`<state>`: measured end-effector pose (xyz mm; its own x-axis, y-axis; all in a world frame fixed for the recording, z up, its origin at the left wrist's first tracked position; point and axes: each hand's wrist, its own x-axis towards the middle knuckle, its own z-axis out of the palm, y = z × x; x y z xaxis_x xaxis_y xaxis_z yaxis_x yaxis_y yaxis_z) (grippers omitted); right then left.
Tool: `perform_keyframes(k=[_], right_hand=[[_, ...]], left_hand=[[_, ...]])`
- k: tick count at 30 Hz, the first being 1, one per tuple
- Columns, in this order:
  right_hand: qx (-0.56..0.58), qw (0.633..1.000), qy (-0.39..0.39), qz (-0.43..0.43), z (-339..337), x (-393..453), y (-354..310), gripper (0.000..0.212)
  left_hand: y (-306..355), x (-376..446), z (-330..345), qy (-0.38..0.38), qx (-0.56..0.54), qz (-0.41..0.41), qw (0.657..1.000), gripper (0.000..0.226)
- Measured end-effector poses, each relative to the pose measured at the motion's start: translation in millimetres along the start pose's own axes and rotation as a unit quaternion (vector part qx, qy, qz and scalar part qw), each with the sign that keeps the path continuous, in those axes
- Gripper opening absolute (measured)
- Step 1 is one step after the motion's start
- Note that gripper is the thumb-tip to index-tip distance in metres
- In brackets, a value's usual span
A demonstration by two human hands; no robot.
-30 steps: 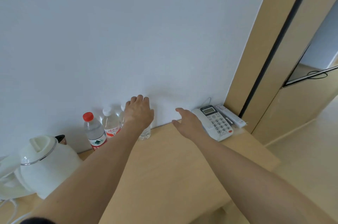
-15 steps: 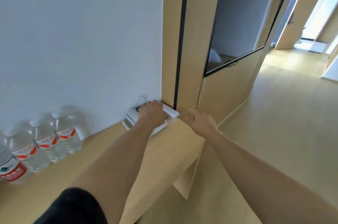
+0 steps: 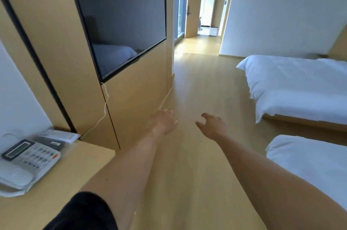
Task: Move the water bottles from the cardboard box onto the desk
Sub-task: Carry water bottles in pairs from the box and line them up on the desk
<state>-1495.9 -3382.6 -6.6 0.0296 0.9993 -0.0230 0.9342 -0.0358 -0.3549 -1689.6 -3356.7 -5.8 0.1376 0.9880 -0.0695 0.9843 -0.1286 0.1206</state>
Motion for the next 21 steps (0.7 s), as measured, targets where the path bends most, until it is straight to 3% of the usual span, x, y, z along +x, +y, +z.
perform_keyframes(k=[10,21], right_hand=[[0.005,0.992,-0.038,0.118,-28,34,112,0.059],[0.003,0.980,-0.079,0.183,-18,203,136,0.065]], left_hand=[[116,95,31,-0.060,0.061,0.095,0.992,0.049],[119,282,35,-0.111,0.050,0.103,0.987,0.051]])
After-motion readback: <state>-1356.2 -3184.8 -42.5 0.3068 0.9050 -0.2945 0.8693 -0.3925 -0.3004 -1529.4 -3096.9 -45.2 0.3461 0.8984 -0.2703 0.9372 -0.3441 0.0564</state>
